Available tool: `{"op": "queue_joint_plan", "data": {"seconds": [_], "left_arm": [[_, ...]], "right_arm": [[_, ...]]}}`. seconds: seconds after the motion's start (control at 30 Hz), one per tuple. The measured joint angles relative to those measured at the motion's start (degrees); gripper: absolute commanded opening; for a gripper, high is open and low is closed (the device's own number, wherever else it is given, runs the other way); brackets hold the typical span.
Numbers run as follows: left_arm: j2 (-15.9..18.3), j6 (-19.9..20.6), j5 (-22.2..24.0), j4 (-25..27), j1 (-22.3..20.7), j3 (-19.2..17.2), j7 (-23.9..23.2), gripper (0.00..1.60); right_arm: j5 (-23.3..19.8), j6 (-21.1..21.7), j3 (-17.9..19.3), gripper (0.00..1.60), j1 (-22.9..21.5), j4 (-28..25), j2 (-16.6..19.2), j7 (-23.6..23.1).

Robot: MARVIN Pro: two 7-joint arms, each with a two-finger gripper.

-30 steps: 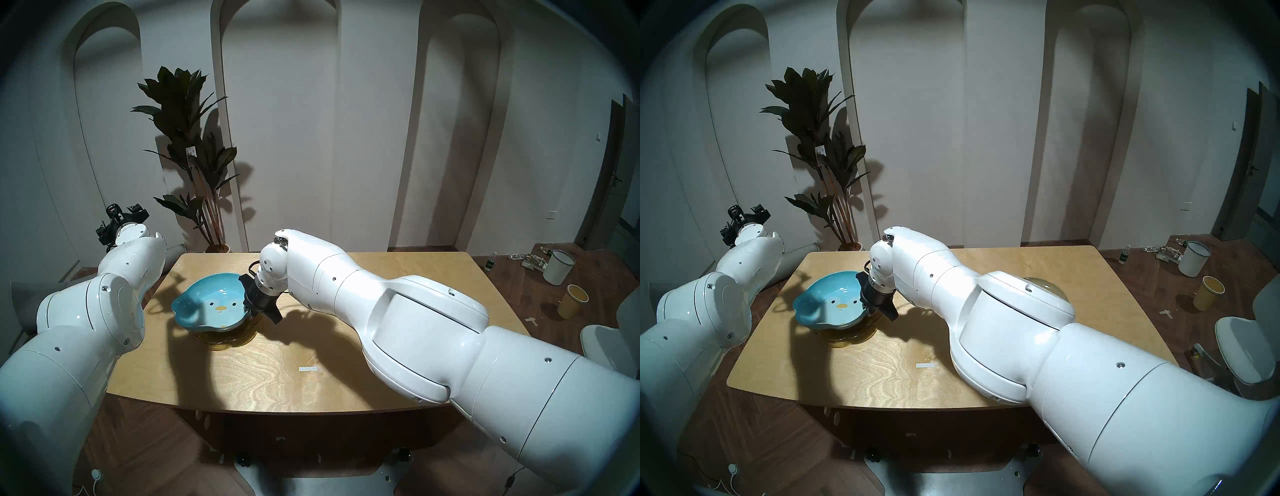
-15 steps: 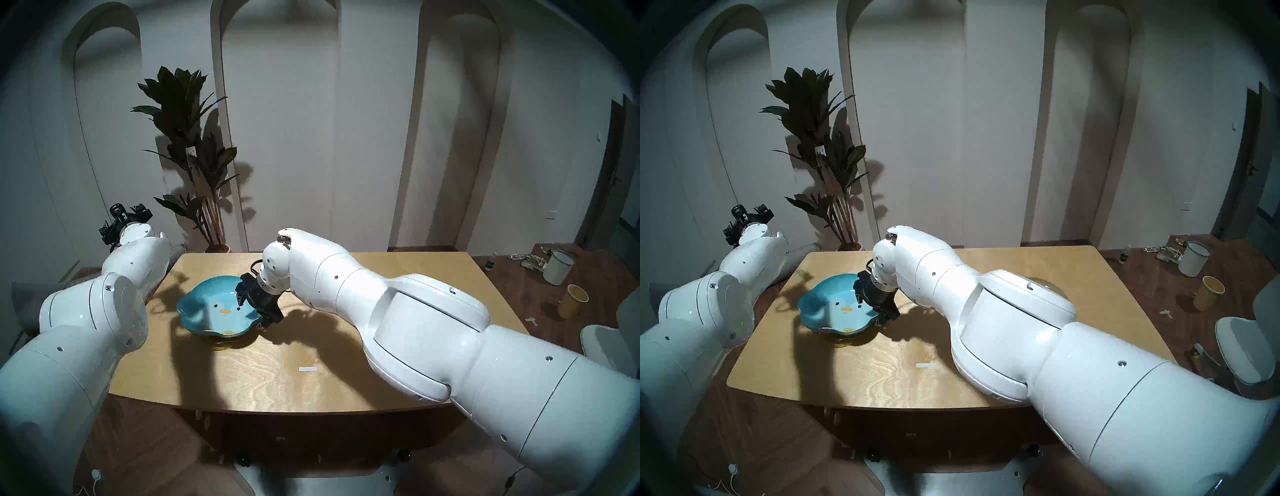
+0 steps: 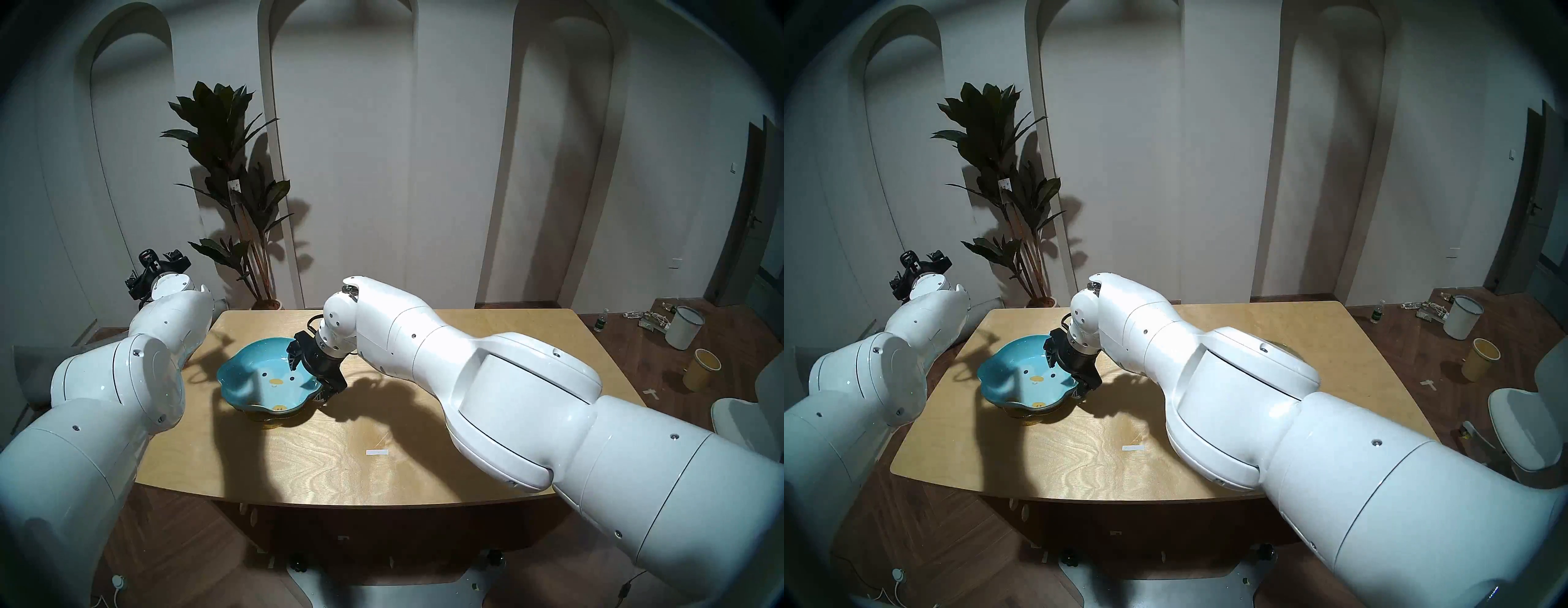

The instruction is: Stack the plates into one stack

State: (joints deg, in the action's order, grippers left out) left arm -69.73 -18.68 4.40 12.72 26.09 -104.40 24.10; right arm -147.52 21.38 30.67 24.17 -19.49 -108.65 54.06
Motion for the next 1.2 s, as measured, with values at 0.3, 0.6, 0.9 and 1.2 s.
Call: {"op": "queue_joint_plan", "data": {"seconds": [0.3,0.6,0.9,1.2], "left_arm": [[-0.07,0.01,-0.04,0.00,-0.63,0.27,0.40,1.60],[-0.17,0.01,-0.13,0.02,-1.35,0.76,0.77,1.60],[-1.30,0.00,-0.32,0.02,-1.98,1.39,0.93,1.60],[-3.42,-0.15,-0.49,0.04,-2.41,2.26,0.48,1.60]], "right_arm": [[-0.47,0.50,1.15,1.60,-1.69,-0.24,0.48,0.13],[-1.68,0.78,3.27,1.60,-3.95,-1.06,1.66,0.17],[-2.91,0.85,5.15,1.60,-5.11,-1.56,3.25,0.81],[-3.29,-0.52,7.01,1.60,-7.04,-1.38,7.40,0.89]]}}
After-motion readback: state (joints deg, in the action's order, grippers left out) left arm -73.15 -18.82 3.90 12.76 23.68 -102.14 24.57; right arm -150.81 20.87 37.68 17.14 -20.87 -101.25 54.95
